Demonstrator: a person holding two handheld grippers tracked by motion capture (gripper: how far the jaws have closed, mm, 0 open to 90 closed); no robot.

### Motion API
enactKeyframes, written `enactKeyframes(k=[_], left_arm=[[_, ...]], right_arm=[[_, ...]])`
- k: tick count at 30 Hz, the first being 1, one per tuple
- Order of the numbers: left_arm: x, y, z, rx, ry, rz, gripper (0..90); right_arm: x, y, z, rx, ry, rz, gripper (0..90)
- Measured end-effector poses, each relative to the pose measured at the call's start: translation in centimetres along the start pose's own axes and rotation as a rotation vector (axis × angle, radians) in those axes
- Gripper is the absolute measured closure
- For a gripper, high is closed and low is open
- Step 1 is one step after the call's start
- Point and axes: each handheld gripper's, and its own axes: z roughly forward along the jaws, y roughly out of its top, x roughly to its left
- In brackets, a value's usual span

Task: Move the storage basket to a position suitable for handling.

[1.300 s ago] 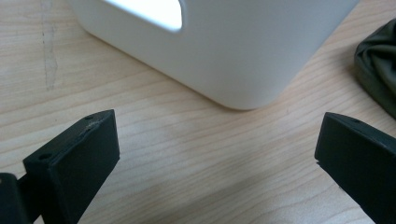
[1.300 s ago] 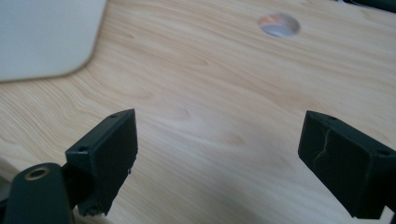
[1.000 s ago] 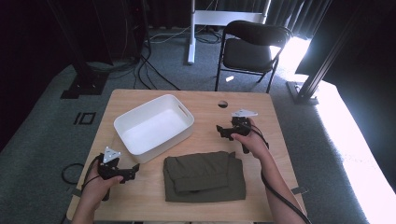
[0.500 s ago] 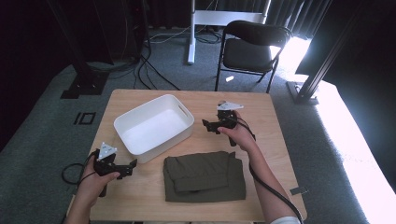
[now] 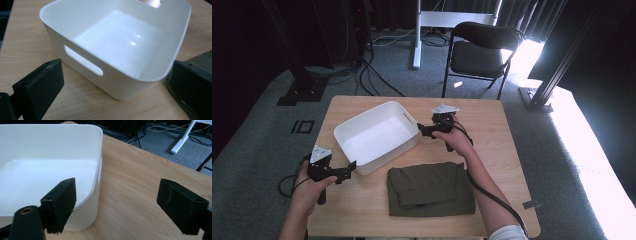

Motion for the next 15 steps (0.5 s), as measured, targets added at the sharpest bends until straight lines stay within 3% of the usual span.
enactKeyframes(k=[9, 12, 15], left_arm=[[0.0, 0.2, 1.3, 0.016, 0.036, -0.003, 1.2], [-0.1, 0.1, 2.0, 0.021, 0.08, -0.008, 7.8], [0.0, 0.0, 2.4, 0.024, 0.1, -0.02, 7.7]], right_arm=[[0.6, 0.0, 1.8, 0.014, -0.031, -0.019, 16.3], [0.4, -0.4, 2.2, 0.02, -0.049, -0.026, 19.0], [0.5, -0.6, 2.1, 0.005, -0.047, -0.026, 19.6]])
